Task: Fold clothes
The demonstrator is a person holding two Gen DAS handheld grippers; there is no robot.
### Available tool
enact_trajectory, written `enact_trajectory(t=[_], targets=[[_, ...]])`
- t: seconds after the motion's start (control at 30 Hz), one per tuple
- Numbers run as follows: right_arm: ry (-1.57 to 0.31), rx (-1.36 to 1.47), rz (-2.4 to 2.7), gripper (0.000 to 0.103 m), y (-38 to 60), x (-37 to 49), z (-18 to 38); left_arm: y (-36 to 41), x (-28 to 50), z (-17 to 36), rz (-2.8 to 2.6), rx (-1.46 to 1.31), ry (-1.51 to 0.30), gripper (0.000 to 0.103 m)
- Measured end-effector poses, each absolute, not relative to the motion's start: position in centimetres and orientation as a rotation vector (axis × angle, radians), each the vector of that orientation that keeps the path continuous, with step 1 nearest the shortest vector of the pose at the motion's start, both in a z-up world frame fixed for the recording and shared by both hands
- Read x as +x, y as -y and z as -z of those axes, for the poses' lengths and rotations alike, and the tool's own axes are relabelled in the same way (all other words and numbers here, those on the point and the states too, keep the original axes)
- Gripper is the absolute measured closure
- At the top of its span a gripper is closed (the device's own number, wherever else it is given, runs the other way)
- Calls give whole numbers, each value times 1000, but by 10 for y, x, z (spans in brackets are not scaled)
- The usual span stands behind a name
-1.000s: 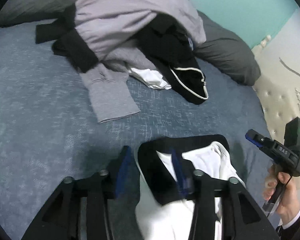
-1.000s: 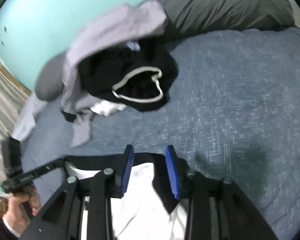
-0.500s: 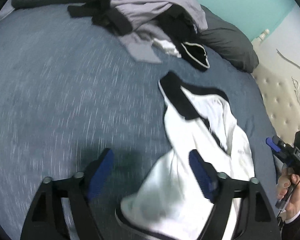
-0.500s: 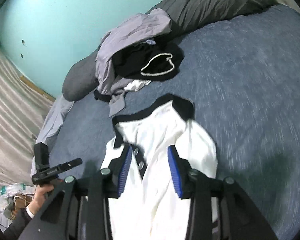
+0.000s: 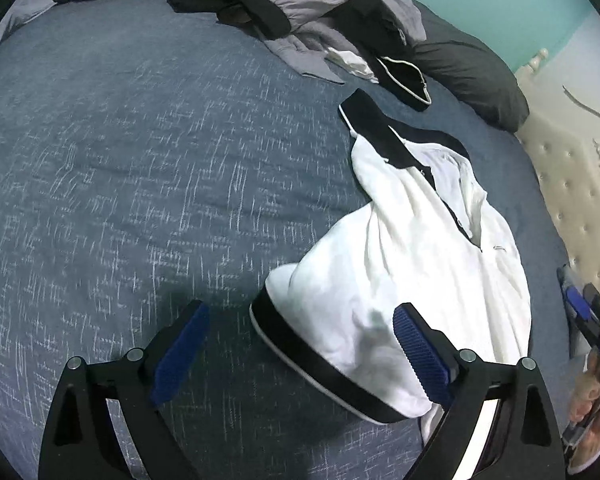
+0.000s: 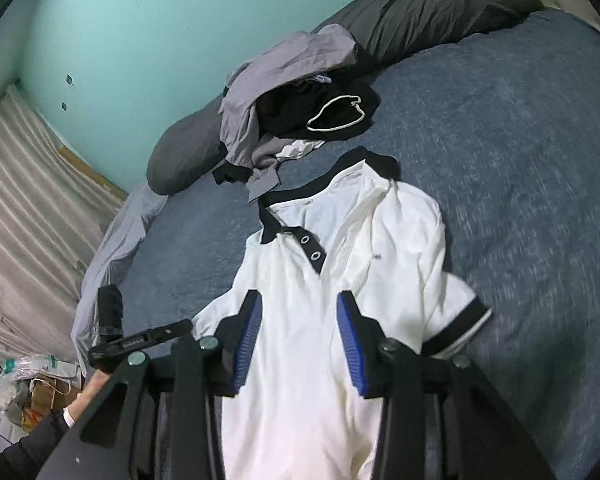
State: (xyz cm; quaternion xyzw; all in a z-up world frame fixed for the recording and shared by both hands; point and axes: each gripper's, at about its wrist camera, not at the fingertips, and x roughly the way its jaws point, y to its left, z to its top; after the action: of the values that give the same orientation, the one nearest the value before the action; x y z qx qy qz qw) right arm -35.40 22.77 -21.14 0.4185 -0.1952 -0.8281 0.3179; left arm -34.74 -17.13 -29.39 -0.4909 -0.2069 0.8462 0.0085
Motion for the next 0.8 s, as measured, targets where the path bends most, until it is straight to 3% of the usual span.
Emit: enact_trajectory(t=[0.13, 0.3, 0.63, 0.77, 0.8], targets=[[529, 1055, 2179, 64, -231, -334, 212, 169, -345, 297, -2645, -1543, 629, 14], [536, 1047, 2176, 64, -237, -313, 222, 165, -343, 301, -2646, -1554, 608, 34], [594, 1054, 2139, 64, -249, -302, 239, 159, -342, 302, -2649, -1533, 601, 43], [580, 1057, 2125, 64, -249, -297, 241, 156, -342, 302, -2650, -1524, 600, 68], [574, 1059, 2121, 64, -248, -297, 241, 156, -342, 302, -2650, -1521, 599, 70]])
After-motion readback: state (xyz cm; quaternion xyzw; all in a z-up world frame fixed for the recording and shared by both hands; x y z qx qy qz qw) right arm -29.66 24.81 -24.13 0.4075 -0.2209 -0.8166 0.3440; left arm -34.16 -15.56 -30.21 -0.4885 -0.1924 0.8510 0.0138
